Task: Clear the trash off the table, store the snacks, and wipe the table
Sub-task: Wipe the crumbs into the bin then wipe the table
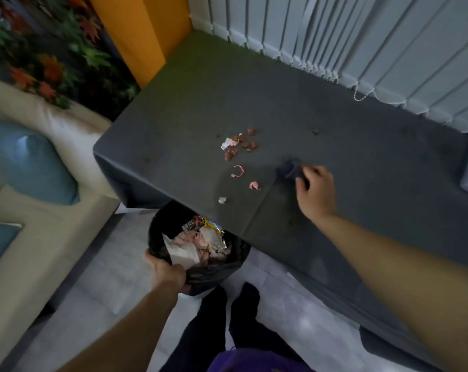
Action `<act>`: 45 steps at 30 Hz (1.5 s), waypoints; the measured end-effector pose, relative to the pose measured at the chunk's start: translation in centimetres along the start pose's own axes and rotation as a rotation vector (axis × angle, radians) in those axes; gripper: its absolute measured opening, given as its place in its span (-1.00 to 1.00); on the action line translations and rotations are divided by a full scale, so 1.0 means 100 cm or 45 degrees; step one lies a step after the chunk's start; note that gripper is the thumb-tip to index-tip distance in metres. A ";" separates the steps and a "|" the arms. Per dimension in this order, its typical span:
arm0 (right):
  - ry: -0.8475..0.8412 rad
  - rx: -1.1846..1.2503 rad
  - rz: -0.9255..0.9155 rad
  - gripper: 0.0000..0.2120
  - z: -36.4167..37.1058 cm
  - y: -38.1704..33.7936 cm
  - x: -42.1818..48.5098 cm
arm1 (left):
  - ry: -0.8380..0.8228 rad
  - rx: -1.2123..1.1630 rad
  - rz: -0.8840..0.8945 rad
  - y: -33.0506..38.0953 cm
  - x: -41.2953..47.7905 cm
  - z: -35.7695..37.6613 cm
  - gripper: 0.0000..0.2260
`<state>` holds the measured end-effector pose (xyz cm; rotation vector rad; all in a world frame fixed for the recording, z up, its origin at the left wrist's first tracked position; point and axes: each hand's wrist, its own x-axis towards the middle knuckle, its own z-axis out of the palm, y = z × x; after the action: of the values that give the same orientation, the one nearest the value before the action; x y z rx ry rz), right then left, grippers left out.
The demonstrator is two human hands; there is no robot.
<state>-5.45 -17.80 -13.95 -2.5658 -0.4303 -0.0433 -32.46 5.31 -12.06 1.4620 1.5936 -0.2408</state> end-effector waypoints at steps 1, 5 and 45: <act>0.041 -0.030 0.072 -0.76 0.002 0.001 0.018 | -0.012 0.003 0.006 0.001 0.004 -0.001 -0.30; -0.038 -0.072 0.354 -0.76 0.011 -0.011 0.070 | -0.052 -0.012 0.011 0.009 0.011 -0.005 -0.32; -0.474 0.285 -0.679 -0.63 0.066 -0.137 -0.073 | -0.149 0.075 0.009 0.018 0.035 -0.013 -0.47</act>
<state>-17.05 -5.53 -13.59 -2.1709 -1.1790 0.2783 -31.07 9.02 -13.13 1.4713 1.4982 -0.3650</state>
